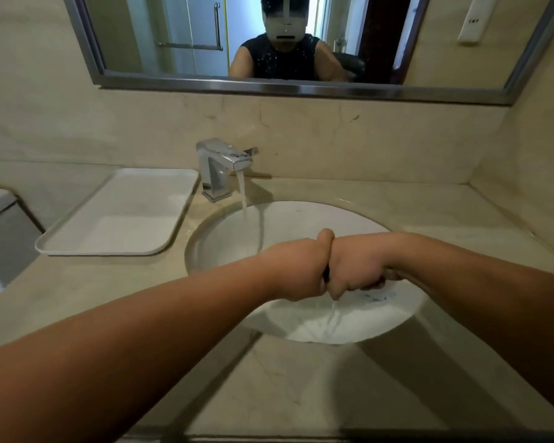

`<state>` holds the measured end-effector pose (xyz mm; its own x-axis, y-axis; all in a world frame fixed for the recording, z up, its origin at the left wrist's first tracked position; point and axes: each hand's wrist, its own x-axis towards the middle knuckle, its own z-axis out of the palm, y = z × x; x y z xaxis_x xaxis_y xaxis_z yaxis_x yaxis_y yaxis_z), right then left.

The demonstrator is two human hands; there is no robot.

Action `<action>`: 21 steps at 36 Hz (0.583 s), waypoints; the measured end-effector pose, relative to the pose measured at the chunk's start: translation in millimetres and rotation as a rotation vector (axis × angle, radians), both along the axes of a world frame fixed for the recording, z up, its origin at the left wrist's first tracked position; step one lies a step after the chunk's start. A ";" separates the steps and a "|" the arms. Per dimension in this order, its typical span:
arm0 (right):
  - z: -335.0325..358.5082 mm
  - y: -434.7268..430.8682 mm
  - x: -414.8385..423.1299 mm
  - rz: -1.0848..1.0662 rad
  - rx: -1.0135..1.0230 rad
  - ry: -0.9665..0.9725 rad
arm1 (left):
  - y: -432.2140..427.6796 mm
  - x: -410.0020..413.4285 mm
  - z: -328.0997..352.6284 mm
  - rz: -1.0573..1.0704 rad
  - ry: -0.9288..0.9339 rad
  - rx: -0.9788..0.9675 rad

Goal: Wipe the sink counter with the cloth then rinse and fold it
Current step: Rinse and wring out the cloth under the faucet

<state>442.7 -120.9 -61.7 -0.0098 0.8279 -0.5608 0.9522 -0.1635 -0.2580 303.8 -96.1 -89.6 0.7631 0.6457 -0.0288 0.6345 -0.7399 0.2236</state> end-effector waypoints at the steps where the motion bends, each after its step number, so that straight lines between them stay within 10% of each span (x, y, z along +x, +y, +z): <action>1: -3.5 7.2 -6.5 0.020 0.036 -0.019 | 7.1 -4.3 -1.6 0.024 0.003 0.014; 21: -38.5 120.4 -50.3 -0.178 0.403 0.624 | 148.7 -110.5 0.2 0.443 -0.333 -0.719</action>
<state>392.4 -0.5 -100.2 -0.0733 0.9861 -0.1489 0.5785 -0.0796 -0.8118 193.3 52.6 -89.3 0.4898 0.7938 -0.3604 0.6474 -0.0543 0.7602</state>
